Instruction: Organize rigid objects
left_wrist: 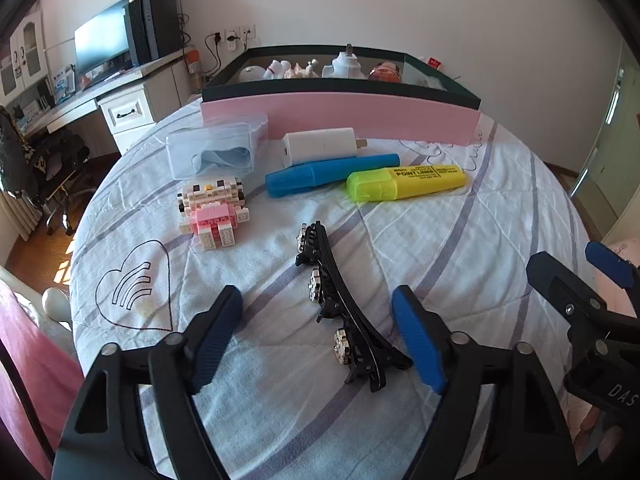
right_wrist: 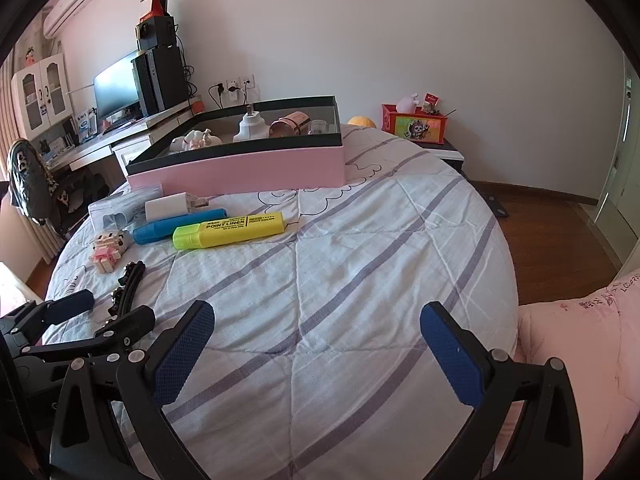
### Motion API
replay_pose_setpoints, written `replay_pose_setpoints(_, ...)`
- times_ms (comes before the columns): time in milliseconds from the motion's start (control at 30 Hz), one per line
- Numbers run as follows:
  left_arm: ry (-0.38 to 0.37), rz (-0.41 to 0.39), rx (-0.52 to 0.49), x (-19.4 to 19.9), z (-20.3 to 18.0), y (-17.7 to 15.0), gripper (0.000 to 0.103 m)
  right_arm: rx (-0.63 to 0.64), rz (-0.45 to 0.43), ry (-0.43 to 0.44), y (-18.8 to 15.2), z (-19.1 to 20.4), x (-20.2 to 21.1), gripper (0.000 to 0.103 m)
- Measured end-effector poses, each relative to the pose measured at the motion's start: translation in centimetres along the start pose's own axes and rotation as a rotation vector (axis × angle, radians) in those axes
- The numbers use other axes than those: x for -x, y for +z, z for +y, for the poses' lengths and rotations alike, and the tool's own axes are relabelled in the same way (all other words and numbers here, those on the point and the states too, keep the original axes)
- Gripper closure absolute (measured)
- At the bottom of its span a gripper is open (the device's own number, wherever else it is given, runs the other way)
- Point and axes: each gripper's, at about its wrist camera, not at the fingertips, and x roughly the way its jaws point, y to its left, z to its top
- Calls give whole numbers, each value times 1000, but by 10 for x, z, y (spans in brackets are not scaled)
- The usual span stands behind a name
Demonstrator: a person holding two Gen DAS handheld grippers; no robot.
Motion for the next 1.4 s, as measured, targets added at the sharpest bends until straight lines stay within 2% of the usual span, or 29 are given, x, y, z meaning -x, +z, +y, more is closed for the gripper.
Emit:
replay_pose_setpoints(33, 4, -17, -14, 0, -1, 0, 33, 1, 5, -1, 1, 0, -3, 0)
replay_pose_setpoints(100, -12, -39, -29, 3, 1, 0, 63, 6, 10, 5, 3, 1, -7, 0)
replay_pose_setpoints(133, -21, -46, -23, 5, 3, 1, 83, 12, 11, 7, 3, 2, -9, 0)
replay_pose_setpoints(167, -24, -45, -18, 5, 8, 2, 85, 20, 16, 7, 5, 3, -12, 0)
replay_pose_setpoints(233, -50, -40, -5, 7, 17, 4, 85, 43, 22, 11, 9, 7, -17, 0)
replay_pose_setpoints(300, -28, -57, 2, 12, 26, 4, 85, 80, 29, 13, 14, 12, -23, 0)
replay_pose_setpoints(467, -38, -94, 16, 26, 43, 9, 85, 211, 84, 45, 37, 28, -56, 0)
replay_pose_setpoints(600, -48, -100, 25, 32, 52, 12, 85, 344, 153, 97, 55, 44, -87, 0)
replay_pose_setpoints(767, -49, -97, 26, 32, 56, 13, 85, 458, 182, 165, 66, 57, -109, 0)
replay_pose_setpoints(867, -53, -83, 17, 29, 54, 12, 84, 461, 221, 273, 68, 58, -115, 16)
replay_pose_setpoints(933, -51, -75, 18, 28, 54, 11, 84, 477, 226, 326, 67, 59, -111, 37)
replay_pose_setpoints(967, -54, -74, 16, 28, 53, 12, 84, 473, 228, 345, 65, 60, -108, 43)
replay_pose_setpoints(1033, -49, -74, 11, 28, 50, 11, 84, 475, 224, 358, 60, 63, -100, 63)
replay_pose_setpoints(1167, -41, -68, 18, 27, 49, 8, 84, 465, 210, 338, 41, 71, -77, 75)
replay_pose_setpoints(1233, -37, -67, 26, 28, 51, 7, 84, 445, 209, 362, 30, 75, -65, 80)
replay_pose_setpoints(1367, -19, -65, 35, 27, 54, 6, 84, 412, 206, 370, 21, 86, -52, 80)
replay_pose_setpoints(1400, -17, -66, 40, 27, 56, 6, 84, 402, 193, 357, 22, 85, -51, 75)
